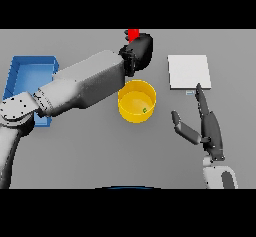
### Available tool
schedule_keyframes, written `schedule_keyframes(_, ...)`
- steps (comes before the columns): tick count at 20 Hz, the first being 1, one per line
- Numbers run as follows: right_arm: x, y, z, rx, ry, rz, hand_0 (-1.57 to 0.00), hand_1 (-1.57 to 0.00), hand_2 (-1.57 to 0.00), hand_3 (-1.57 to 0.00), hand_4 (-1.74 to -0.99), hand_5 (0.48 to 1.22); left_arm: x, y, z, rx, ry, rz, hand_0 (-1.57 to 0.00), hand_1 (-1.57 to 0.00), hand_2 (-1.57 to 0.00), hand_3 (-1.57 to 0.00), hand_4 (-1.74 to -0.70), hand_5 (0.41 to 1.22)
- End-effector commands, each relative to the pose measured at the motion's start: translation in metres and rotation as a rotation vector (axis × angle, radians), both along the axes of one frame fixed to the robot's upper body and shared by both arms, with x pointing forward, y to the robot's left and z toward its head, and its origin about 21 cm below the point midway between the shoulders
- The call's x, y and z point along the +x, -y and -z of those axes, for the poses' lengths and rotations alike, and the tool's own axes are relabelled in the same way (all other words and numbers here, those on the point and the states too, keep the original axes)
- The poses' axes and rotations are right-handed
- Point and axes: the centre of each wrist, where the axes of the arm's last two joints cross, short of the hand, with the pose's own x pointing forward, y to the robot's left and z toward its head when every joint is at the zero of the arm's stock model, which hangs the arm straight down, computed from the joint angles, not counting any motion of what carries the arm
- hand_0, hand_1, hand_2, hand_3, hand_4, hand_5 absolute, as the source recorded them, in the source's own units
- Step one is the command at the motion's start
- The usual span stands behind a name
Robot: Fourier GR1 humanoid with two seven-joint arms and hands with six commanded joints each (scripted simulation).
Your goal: Pick up the red beaker and tilt it to pour out 1 green nut into yellow bowl. Pick up the yellow bowl and place it on the metallic measuring scale.
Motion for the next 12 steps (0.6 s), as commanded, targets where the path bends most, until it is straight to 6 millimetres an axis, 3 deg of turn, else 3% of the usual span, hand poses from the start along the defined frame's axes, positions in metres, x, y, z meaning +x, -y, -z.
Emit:
schedule_keyframes(1, 0.001, -0.001, 0.002, 0.003, -0.002, -0.006, 0.00, 0.00, 0.00, 0.00, -1.147, 0.642, 0.006, 0.000, -0.010, -0.008, 0.035, 0.006, -1.57, -1.57, -1.57, -1.57, -1.72, 1.221)
schedule_keyframes(3, 0.001, -0.002, 0.001, -0.005, 0.016, -0.015, 0.00, 0.00, 0.00, 0.00, -1.154, 0.654, 0.017, -0.007, -0.042, -0.022, 0.103, -0.014, -1.57, -1.57, -1.57, -1.57, -1.73, 1.221)
schedule_keyframes(5, 0.000, -0.005, 0.004, -0.012, 0.019, -0.013, 0.00, 0.00, 0.00, 0.00, -1.160, 0.660, 0.029, -0.017, -0.077, -0.109, 0.148, -0.049, -1.57, -1.57, -1.57, -1.18, -1.73, 1.221)
schedule_keyframes(9, 0.003, -0.008, 0.002, 0.003, 0.015, -0.027, 0.00, 0.00, 0.00, 0.00, -1.156, 0.658, 0.055, -0.054, -0.150, -0.452, 0.194, -0.264, -1.57, -1.57, -1.57, -1.41, -1.73, 1.221)
schedule_keyframes(12, 0.006, -0.005, 0.000, -0.055, 0.029, -0.005, 0.00, 0.00, 0.00, 0.00, -1.140, 0.637, 0.069, -0.110, -0.180, -0.893, 0.109, -0.470, -1.57, -1.57, -1.57, -1.43, -1.74, 1.221)
